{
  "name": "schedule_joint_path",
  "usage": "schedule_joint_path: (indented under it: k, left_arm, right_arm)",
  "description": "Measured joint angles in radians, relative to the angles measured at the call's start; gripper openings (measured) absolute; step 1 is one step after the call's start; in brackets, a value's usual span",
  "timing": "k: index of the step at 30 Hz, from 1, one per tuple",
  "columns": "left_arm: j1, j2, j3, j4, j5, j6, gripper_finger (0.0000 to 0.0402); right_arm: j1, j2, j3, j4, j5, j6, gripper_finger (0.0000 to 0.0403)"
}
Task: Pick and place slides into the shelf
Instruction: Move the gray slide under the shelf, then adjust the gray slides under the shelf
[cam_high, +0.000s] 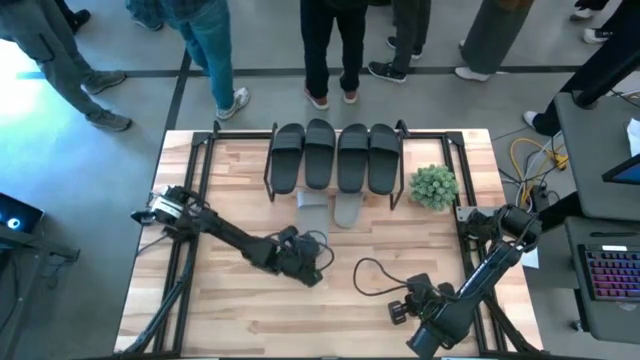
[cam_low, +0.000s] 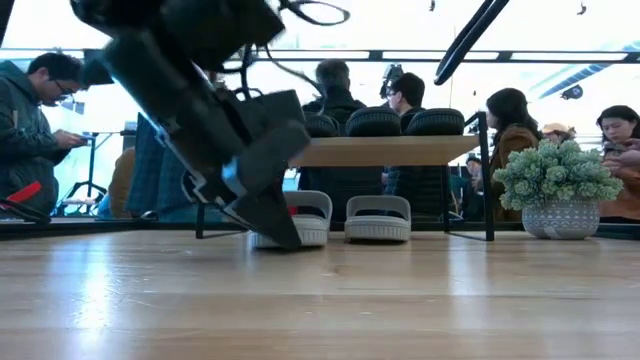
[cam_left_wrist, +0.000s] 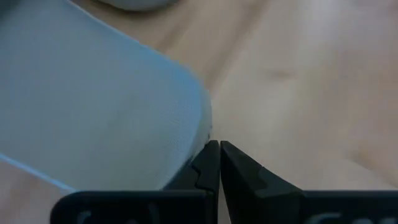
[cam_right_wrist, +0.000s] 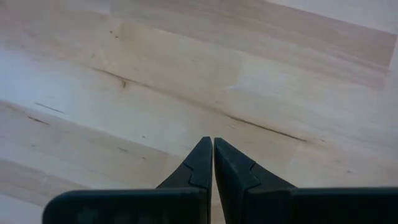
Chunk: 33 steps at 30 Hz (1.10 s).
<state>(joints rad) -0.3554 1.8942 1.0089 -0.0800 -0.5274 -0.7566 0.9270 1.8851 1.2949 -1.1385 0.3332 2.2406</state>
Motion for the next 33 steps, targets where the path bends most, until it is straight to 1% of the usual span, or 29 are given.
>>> schedule_joint_path:
  k: [3,9,13,14,16,19,22,24,26,29,33]
  left_arm:
    - [0.041,0.000,-0.001,-0.026,-0.034,0.049,0.0000]
    - [0.120,0.000,-0.001,0.020,-0.048,0.158,0.0000]
    - [0.146,0.000,0.000,0.045,-0.117,0.219,0.0000]
    - [0.149,-0.001,0.000,0.045,-0.111,0.221,0.0000]
    - [0.151,-0.012,-0.002,0.036,-0.061,0.217,0.0000]
    - [0.118,-0.032,-0.002,0.021,0.002,0.202,0.0000]
    - [0.051,-0.060,-0.002,-0.044,0.010,0.146,0.0000]
    - [0.002,-0.089,-0.002,-0.097,-0.014,0.082,0.0000]
    - [-0.049,-0.108,-0.002,-0.148,-0.051,0.006,0.0000]
    - [-0.119,-0.126,-0.002,-0.233,-0.096,-0.154,0.0000]
    - [-0.187,-0.132,-0.002,-0.302,-0.157,-0.449,0.0000]
  right_arm:
    - [-0.003,0.000,0.000,0.000,0.000,0.000,0.0009]
    - [-0.010,0.000,-0.002,0.000,0.008,0.000,0.0009]
    - [-0.022,0.000,-0.005,-0.001,0.009,0.000,0.0009]
    - [-0.026,0.000,-0.005,-0.001,0.009,-0.004,0.0009]
    - [-0.034,0.000,-0.005,0.001,0.010,-0.025,0.0009]
    - [-0.050,0.000,-0.005,0.008,0.009,-0.071,0.0009]
    - [-0.083,0.000,-0.005,0.025,0.008,-0.172,0.0009]
    - [-0.115,0.000,-0.006,0.026,0.009,-0.265,0.0009]
    - [-0.151,0.000,-0.008,0.026,0.009,-0.391,0.0008]
    - [-0.209,0.000,-0.021,0.023,0.009,-0.580,0.0008]
    - [-0.275,0.000,-0.046,0.011,0.010,-0.795,0.0008]
